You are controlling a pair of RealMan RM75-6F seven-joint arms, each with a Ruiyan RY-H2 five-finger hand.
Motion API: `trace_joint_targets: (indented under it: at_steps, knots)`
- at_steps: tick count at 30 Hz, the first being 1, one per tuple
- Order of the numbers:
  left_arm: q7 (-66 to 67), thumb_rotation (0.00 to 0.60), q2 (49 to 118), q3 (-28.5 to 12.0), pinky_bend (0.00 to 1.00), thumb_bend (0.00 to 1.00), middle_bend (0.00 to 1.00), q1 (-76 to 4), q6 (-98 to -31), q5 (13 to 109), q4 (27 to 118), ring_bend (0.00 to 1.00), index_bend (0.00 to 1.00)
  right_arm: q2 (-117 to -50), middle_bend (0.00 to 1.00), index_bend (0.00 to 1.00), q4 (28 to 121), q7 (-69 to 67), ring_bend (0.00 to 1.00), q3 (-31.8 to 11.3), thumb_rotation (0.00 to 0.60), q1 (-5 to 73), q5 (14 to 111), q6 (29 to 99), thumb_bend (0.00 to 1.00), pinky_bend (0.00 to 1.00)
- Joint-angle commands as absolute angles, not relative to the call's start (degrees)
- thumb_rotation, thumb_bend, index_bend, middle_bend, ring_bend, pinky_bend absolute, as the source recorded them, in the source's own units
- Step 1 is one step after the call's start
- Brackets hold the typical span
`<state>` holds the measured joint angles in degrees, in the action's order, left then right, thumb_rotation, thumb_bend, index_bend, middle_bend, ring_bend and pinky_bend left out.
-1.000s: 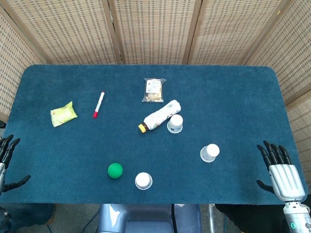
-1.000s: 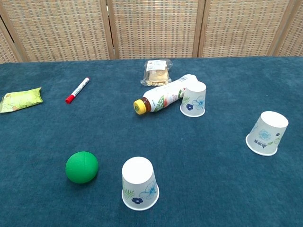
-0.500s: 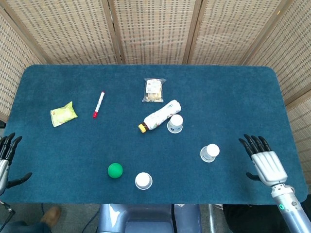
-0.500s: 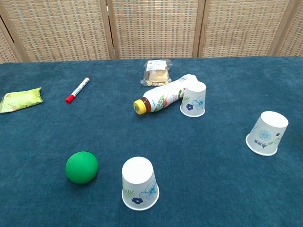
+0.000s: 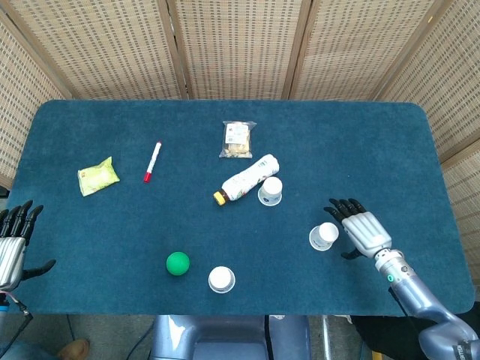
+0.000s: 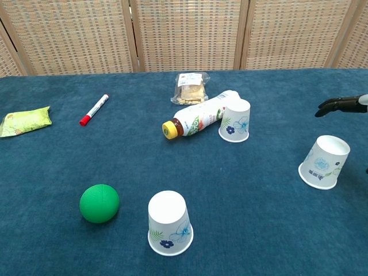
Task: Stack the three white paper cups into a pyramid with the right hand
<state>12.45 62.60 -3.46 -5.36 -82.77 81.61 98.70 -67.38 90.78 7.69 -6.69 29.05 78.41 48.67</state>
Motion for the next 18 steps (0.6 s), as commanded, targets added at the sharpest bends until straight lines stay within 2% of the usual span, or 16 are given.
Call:
trace_joint_targets:
  at_steps: [1,2,9,12,18]
  knots:
    - [12.2,0.6,62.7,-3.6,0.0,0.0,0.0,-5.5,-82.7,81.4,98.6,0.0,0.0,-69.0,0.16,0.16,88.6,9.3,0.12,-6.9,0.6,30.4,76.8,47.1,0.12,0.22]
    - [12.0,0.6,62.7,-3.7,0.0,0.0,0.0,-5.5,-82.6,81.3,98.4,0.0,0.0,-69.3,0.2,0.19,88.1,9.6,0.17,-6.9,0.6,30.9,76.2,46.5,0.14,0.3]
    - [11.7,0.6,62.6,-3.7,0.0,0.0,0.0,-5.9,-82.0,80.7,98.2,0.0,0.0,-70.7,0.48,0.47,86.1,10.8,0.45,-6.4,0.6,33.1,75.2,44.8,0.28,0.58]
    - [11.5,0.6,62.6,-3.7,0.0,0.0,0.0,-5.9,-82.0,80.5,98.1,0.0,0.0,-70.7,0.52,0.52,86.3,11.0,0.49,-6.2,0.6,33.6,75.4,44.7,0.33,0.63]
    - [11.4,0.6,62.4,-3.7,0.0,0.0,0.0,-6.3,-81.2,80.0,98.2,0.0,0.0,-67.8,0.53,0.53,91.6,9.5,0.5,-4.8,0.6,34.2,82.0,47.3,0.36,0.64]
